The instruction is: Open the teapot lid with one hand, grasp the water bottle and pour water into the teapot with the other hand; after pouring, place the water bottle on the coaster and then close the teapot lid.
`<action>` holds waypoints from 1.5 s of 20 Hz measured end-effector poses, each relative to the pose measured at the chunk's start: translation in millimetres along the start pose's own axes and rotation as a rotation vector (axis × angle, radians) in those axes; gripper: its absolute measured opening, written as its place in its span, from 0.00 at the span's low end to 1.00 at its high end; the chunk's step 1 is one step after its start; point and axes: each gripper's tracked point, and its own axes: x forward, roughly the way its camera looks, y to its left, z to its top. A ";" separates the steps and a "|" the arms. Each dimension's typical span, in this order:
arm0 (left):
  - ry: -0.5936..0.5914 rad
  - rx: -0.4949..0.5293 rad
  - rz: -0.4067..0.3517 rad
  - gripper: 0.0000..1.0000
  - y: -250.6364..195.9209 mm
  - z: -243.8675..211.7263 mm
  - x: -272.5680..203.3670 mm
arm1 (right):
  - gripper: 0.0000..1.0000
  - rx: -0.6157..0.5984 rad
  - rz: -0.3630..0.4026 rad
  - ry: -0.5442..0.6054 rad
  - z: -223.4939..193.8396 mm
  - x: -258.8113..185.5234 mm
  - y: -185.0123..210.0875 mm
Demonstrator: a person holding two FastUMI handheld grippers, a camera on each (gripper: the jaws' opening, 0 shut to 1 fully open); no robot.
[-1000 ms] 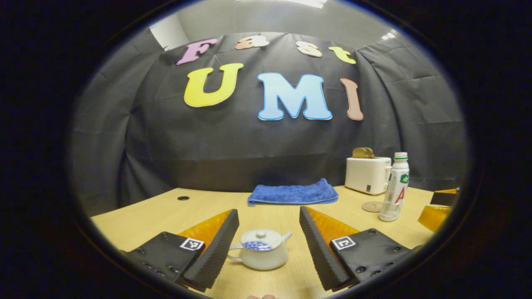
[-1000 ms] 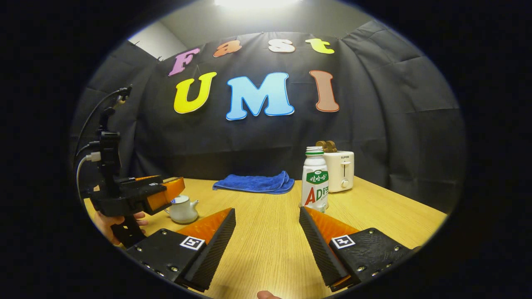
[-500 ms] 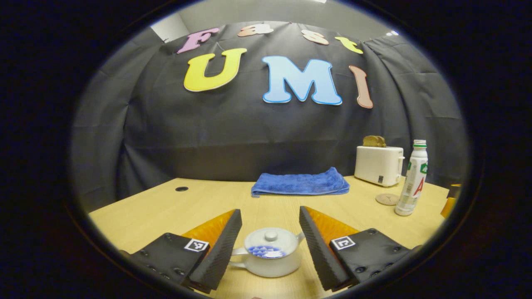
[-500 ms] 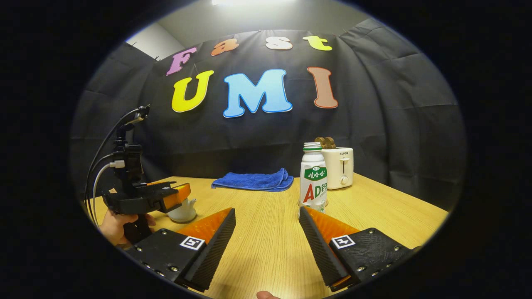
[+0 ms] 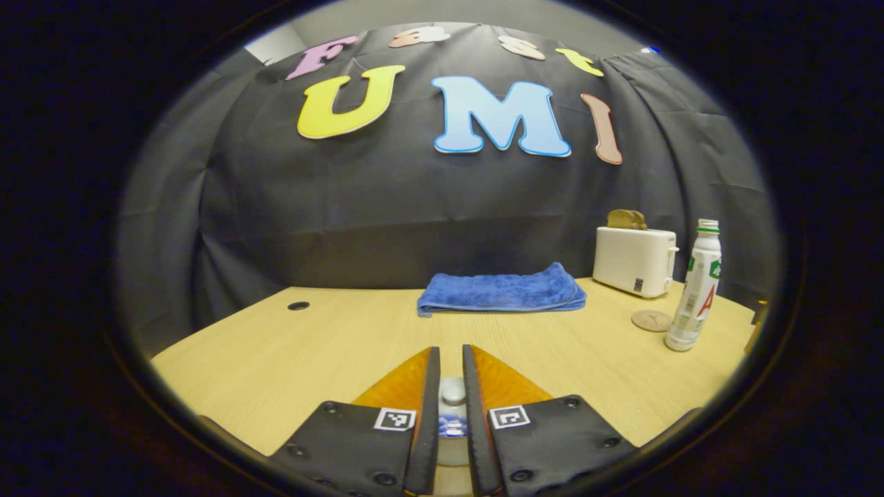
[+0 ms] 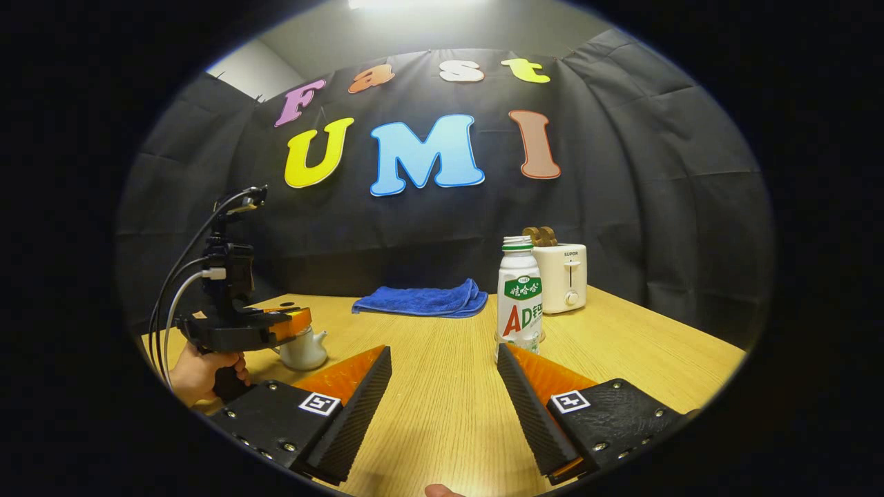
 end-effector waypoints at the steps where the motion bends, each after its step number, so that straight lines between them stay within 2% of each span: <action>1: -0.001 0.019 -0.012 0.35 -3.7 6.5 -11.2 | 0.95 -0.001 0.002 -0.004 1.1 -0.4 0.2; 2: -0.001 0.035 -0.013 0.12 -6.3 1.6 2.5 | 0.95 -0.004 0.003 -0.005 1.2 -0.7 0.2; 3: -0.001 0.044 -0.018 0.19 -7.3 3.3 3.8 | 0.95 -0.008 0.003 -0.003 1.2 -0.5 0.0; 6: -0.019 -0.008 -0.039 0.19 -2.0 6.4 3.3 | 0.95 -0.015 0.001 0.004 -1.7 0.1 -2.3; 7: -0.026 -0.025 -0.051 0.15 -2.8 11.0 2.8 | 0.95 -0.016 -0.002 0.005 -1.8 0.8 -3.6; 8: -0.042 -0.034 -0.054 0.19 -1.2 15.2 0.6 | 0.95 -0.015 -0.004 0.006 -2.4 1.8 -3.8; 9: -0.061 -0.035 -0.053 0.15 0.0 23.0 -2.8 | 0.95 -0.016 -0.002 0.006 -1.3 3.1 -3.4; 12: -0.119 -0.071 -0.074 0.15 -0.2 42.8 -15.4 | 0.95 -0.055 -0.016 -0.007 6.0 8.7 -8.7; 13: -0.130 -0.085 -0.089 0.19 -3.1 43.6 -18.8 | 0.95 -0.065 -0.017 -0.014 10.0 10.7 -10.8; 14: -0.137 -0.091 -0.100 0.19 -6.2 45.3 -23.0 | 0.95 -0.074 -0.020 -0.025 13.3 12.8 -14.2; 19: -0.181 -0.072 -0.134 0.19 -13.5 54.2 -39.0 | 0.95 -0.061 -0.128 -0.049 30.9 39.9 -61.1; 20: -0.192 -0.069 -0.140 0.19 -15.2 56.9 -41.4 | 0.95 -0.046 -0.149 -0.039 29.1 48.4 -69.0; 21: -0.206 -0.064 -0.137 0.15 -15.3 59.6 -44.3 | 0.95 -0.035 -0.170 -0.018 27.2 56.3 -74.6; 22: -0.219 -0.056 -0.128 0.19 -13.5 62.1 -46.1 | 0.95 -0.036 -0.178 0.001 24.5 63.8 -77.4; 25: -0.249 -0.045 -0.129 0.17 -14.8 70.3 -53.0 | 0.95 -0.078 -0.214 0.033 21.9 87.5 -87.3; 27: -0.264 -0.052 -0.132 0.15 -13.9 73.6 -56.4 | 0.95 -0.054 -0.203 0.070 14.0 101.5 -87.2; 28: -0.272 -0.056 -0.133 0.19 -12.9 76.0 -58.0 | 0.95 -0.053 -0.205 0.087 9.5 109.0 -90.7; 30: -0.274 -0.058 -0.137 0.19 -13.1 76.9 -58.5 | 0.95 -0.046 -0.216 0.105 5.6 120.0 -97.0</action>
